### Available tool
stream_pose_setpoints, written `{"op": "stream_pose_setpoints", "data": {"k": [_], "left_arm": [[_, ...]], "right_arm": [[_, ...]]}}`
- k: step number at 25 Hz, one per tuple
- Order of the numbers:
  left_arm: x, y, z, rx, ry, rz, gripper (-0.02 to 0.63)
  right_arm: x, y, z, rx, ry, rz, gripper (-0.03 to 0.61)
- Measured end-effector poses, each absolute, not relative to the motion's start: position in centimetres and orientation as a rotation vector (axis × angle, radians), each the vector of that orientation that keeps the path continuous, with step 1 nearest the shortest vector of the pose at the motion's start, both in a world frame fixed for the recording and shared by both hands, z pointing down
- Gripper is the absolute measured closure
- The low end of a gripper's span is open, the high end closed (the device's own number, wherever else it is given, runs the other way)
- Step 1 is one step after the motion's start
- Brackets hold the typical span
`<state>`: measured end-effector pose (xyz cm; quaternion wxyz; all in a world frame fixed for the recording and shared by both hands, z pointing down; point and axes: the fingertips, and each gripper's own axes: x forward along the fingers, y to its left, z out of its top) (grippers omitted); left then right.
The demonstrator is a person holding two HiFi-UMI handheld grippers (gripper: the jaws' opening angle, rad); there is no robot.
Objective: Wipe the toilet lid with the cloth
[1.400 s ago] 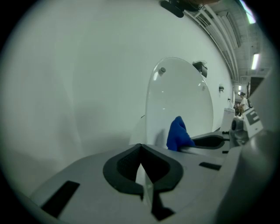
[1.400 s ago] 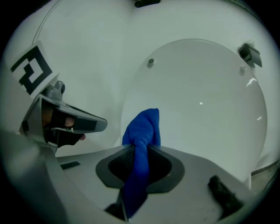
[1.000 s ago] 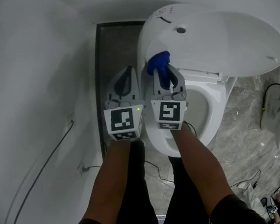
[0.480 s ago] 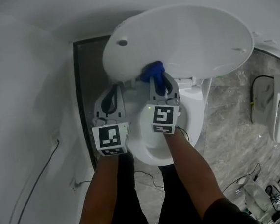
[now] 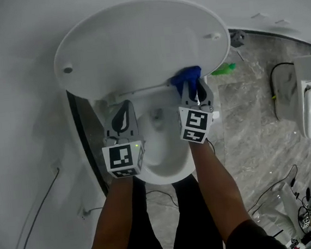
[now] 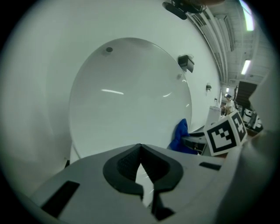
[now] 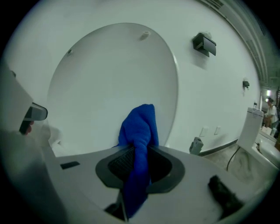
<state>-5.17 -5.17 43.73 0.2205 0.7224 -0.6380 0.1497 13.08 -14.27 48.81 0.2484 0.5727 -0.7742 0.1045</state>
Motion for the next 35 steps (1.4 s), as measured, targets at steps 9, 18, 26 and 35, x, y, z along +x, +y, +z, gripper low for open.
{"op": "stream_pose_setpoints", "data": {"k": [9,18,26,35], "left_arm": [[-3.0,-6.1,43.8,2.001,-1.767,0.408,0.606],[-8.3,-3.5,44.5,1.908,-1.839,0.441,0.606],[-14.9,-0.3,45.3,1.807,-1.898,0.441,0.606],[-18.0,1.4,46.0,1.759,-1.897,0.433,0.606]], "right_arm": [[16.1,-13.1,47.6,1.556,-2.115,0.23,0.511],[4.7,-9.2,48.1,1.26,-2.303,0.332,0.511],[-6.9,-5.4,49.7,0.92,-2.385,0.467,0.511],[-11.8,-4.3,52.7,0.815,-2.271,0.479,0.511]]}}
